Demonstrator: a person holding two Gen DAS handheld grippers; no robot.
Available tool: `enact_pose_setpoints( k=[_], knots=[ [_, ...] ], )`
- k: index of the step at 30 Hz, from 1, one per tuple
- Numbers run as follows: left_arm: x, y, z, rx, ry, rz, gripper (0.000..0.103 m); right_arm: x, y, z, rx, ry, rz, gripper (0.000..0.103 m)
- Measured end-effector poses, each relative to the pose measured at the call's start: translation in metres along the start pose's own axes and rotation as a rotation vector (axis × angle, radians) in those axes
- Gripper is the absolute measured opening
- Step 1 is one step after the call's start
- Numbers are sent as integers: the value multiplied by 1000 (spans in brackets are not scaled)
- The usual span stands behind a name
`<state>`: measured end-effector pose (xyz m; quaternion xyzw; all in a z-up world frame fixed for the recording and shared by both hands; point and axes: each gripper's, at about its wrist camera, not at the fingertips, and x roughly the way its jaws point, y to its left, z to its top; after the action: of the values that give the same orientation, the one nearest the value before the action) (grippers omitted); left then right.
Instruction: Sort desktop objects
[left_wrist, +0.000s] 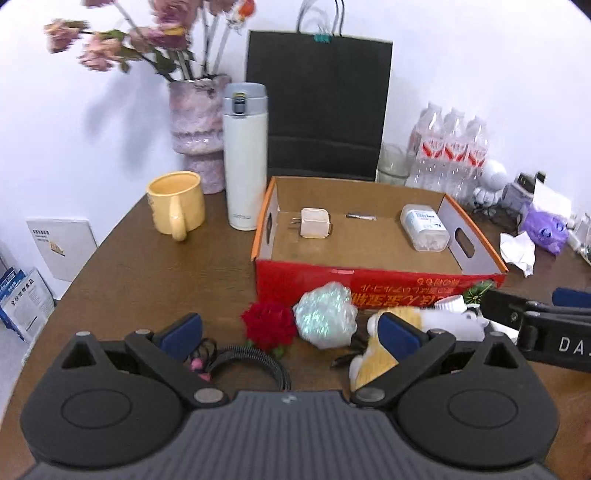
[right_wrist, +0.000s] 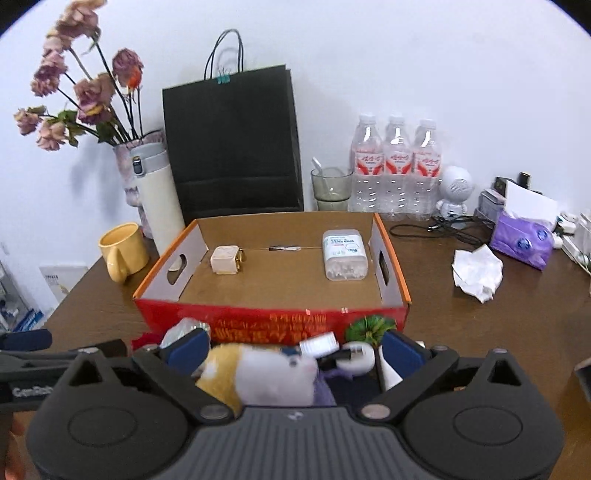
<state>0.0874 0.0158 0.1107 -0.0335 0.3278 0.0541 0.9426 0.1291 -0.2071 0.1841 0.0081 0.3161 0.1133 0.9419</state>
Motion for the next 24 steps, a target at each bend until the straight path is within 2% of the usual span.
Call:
enact_pose_setpoints(
  k=[6, 12, 16, 19, 24],
  knots=[
    [-18, 12, -55, 9, -70, 20, 103, -12, 4, -55, -2, -66, 7, 101],
    [-32, 23, -97, 1, -102, 58, 103, -24, 5, -110, -8, -78, 27, 101],
    [-50, 27, -122, 1, -130, 60, 103, -40, 6, -143, -34, -62, 5, 102],
    [-61, 25, -143, 7, -135, 33, 103, -45, 3, -157, -28, -38, 24, 102],
    [-66, 18, -169, 57, -111, 43, 103, -52, 6, -179, -66, -23, 8, 102]
  ],
)
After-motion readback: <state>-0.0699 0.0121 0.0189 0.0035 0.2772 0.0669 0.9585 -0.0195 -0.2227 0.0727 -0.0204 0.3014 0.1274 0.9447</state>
